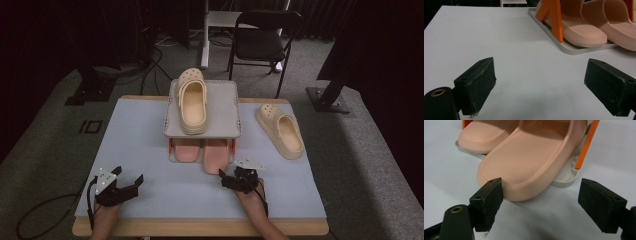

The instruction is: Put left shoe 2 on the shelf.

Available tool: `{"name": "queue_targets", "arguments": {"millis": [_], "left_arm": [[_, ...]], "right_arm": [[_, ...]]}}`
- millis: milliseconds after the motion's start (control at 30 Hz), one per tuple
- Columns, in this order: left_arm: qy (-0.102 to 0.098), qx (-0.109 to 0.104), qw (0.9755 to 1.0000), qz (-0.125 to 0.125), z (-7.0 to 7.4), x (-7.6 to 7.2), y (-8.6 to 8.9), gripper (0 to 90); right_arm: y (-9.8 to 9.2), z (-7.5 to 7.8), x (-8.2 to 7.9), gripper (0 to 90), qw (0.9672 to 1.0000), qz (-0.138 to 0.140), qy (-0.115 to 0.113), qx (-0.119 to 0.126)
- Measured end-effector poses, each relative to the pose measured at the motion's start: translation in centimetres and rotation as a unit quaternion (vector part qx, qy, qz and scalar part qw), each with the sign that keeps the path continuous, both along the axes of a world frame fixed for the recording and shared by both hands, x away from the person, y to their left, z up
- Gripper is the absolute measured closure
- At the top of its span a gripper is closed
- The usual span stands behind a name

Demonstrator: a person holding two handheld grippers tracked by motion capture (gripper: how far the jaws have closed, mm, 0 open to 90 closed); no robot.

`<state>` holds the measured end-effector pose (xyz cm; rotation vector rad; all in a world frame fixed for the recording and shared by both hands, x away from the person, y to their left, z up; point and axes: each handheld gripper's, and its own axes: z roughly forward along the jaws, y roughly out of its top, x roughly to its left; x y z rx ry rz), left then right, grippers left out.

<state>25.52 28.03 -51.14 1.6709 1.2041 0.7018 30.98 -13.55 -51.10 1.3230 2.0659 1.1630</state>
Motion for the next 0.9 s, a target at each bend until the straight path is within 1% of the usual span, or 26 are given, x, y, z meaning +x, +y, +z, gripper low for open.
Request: {"name": "queue_targets", "arguments": {"millis": [433, 467, 567, 667, 767, 900], "left_arm": [[0.002, 0.001, 1.0, -0.001, -0.1, 0.1, 0.0, 10.0], [0.002, 0.0, 1.0, -0.001, -0.1, 0.1, 0.0, 9.9], [0.002, 0.001, 1.0, -0.001, -0.1, 0.1, 0.0, 10.0], [0.002, -0.001, 1.0, -0.001, -0.1, 0.1, 0.0, 9.9], [0.002, -0.001, 1.0, -0.001, -0.1, 0.1, 0.0, 9.9], [0.002, 0.0, 1.0, -0.001, -0.1, 0.1, 0.0, 9.9]], "right_arm": [[0.2, -0.2, 1.6, 19.4, 0.9998, -0.019, -0.008, -0.007], [0.2, -0.2, 1.9, 19.4, 0.9996, -0.026, -0.007, -0.006], [0.0, -0.3, 2.4, 19.3, 0.9994, -0.035, -0.006, -0.002], [0.0, -0.4, 2.9, 18.2, 0.9992, -0.04, 0.003, 0.006], [0.0, -0.4, 3.1, 18.0, 0.9992, -0.04, 0.006, 0.008], [0.4, -0.5, 3.6, 17.7, 0.9992, -0.039, 0.006, 0.003]]}}
